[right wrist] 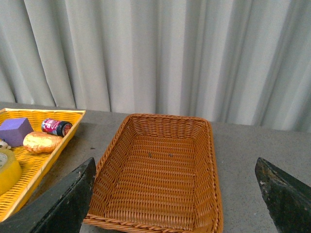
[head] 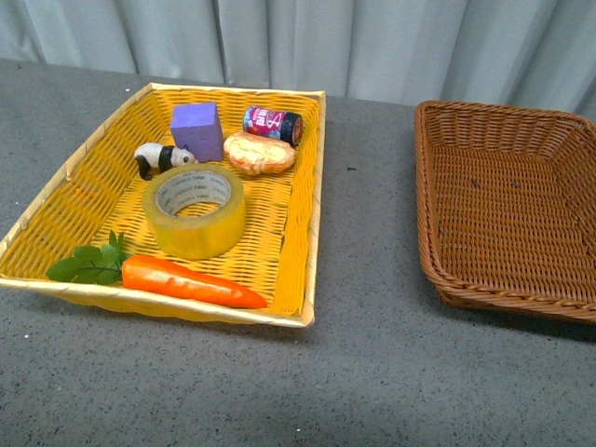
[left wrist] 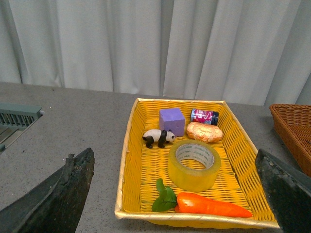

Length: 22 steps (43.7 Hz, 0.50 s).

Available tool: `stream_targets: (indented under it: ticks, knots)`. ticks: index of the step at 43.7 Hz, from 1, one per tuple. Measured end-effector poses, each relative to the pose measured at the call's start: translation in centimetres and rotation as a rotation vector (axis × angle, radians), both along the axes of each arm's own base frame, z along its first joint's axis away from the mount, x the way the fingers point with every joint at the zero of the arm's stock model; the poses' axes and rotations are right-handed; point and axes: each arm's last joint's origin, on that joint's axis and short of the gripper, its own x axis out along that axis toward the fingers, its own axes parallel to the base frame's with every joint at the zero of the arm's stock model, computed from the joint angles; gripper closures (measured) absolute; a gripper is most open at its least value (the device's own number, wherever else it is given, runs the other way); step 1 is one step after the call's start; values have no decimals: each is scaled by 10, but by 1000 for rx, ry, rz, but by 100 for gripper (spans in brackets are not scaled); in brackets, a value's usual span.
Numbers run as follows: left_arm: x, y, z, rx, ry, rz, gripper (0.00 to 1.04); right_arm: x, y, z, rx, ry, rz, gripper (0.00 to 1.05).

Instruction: Move tape to another basket

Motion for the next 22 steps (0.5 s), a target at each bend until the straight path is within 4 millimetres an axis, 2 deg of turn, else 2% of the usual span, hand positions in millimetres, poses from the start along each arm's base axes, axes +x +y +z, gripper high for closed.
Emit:
stream_targets:
  ticks: [7, 11, 16, 22]
  knots:
    - [0, 0, 0, -4, 5, 9, 7, 0, 0, 0, 0, 0, 0, 9]
    - [7, 1, -5, -112, 163, 209, 7, 0, 0, 0, 0, 0, -1, 9]
    - [29, 5, 2, -214, 212, 239, 7, 0, 0, 0, 0, 0, 0, 9]
    - [80, 9, 16, -274, 274, 191, 7, 0, 0, 0, 0, 0, 0, 9]
